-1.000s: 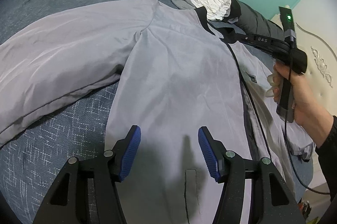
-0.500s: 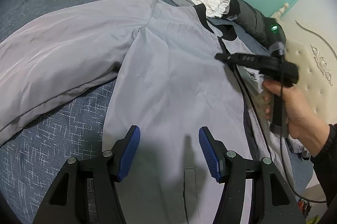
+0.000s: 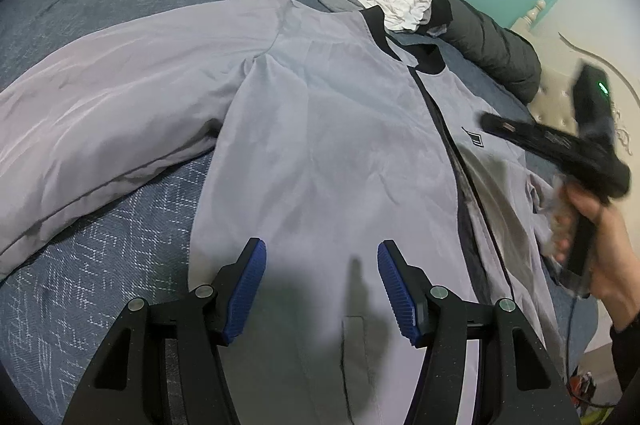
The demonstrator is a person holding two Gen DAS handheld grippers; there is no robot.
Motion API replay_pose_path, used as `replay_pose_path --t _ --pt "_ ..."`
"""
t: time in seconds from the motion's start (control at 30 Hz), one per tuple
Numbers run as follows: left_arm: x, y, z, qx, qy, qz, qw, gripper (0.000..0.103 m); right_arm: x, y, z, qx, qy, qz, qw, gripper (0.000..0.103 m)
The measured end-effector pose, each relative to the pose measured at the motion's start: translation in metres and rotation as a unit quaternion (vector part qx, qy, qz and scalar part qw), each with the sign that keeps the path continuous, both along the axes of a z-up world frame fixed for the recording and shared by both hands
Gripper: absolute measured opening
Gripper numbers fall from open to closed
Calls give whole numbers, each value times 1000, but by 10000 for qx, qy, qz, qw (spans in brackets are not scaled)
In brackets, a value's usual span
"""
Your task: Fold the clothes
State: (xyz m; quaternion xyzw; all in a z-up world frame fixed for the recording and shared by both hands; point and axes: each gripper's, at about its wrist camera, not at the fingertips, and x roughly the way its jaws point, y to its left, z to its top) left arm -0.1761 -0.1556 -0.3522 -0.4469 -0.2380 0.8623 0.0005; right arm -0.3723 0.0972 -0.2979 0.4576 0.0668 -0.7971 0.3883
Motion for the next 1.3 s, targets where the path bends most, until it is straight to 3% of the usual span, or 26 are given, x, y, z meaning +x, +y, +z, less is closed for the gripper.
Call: replay_pose_path --t 0.03,0.1,0.23,0.4,0.7,1.1,1.3 --pt "1 2 2 6 17 -26 10000 62 2 15 0 -9 -44 -133 9999 27" --pt "2 8 6 -22 56 -87 9999 62 7 46 0 -28 -132 -400 9991 32" --pt "4 19 11 -93 99 -216 9997 62 28 90 -2 143 -290 -701 9970 32" --pt "11 30 17 -148 146 -296 9993 62 66 110 -21 432 -432 -667 9959 32" --pt "33 32 30 -366 276 -338 9984 62 125 77 -50 1029 -440 -39 9937 32" --pt "63 9 35 -368 364 -162 9985 62 168 40 -49 1060 -176 381 9935 32" --pt "67 8 36 -344 371 -184 9985 62 179 34 -49 1044 -319 538 9926 32"
